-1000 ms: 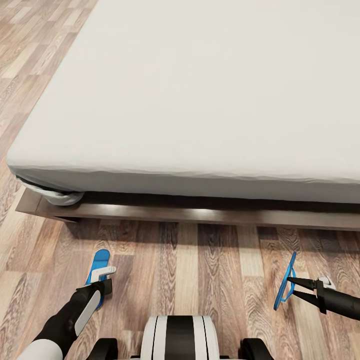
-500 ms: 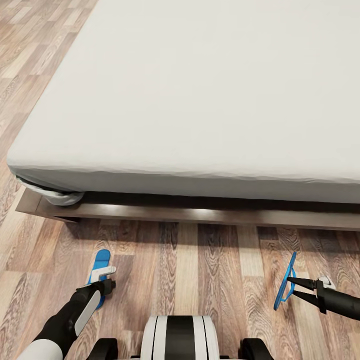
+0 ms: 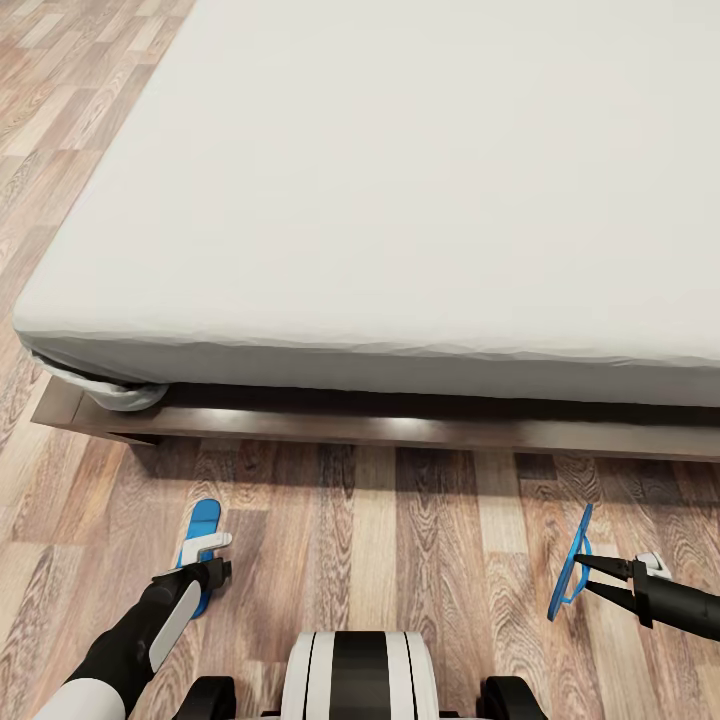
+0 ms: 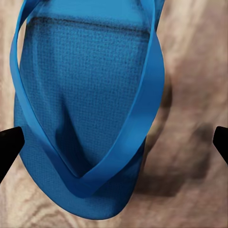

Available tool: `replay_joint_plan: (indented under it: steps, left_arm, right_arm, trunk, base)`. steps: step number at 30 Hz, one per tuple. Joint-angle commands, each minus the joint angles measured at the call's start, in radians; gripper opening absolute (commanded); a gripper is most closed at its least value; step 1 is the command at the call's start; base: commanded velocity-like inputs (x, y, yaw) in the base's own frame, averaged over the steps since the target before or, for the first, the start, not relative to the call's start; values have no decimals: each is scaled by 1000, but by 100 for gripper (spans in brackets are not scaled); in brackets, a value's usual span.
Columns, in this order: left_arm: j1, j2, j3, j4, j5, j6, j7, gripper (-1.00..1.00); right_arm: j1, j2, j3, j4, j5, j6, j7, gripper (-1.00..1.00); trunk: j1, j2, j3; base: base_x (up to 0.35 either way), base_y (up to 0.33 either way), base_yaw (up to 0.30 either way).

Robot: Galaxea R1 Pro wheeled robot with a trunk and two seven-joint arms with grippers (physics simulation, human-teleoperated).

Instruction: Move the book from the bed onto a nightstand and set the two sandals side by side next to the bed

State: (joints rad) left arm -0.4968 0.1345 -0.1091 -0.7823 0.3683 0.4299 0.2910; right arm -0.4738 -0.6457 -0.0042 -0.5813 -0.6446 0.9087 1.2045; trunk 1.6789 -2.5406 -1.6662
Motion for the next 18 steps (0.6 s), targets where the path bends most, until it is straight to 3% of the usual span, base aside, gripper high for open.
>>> replay_joint_plan:
  steps: [1,18]
  left_arm:
    - [0,1,-6,-2,11,3,10,100]
    - [0,4,-4,-4,15,7,-10,100]
  right_arm:
    - [0,0,0,0,-1,6,1,-100]
    - [0,0,0,5,0,6,0,-100]
  trunk:
    - [0,0,-1]
    - [-7,4,61]
  base:
    - [0,0,0]
    - [0,0,0]
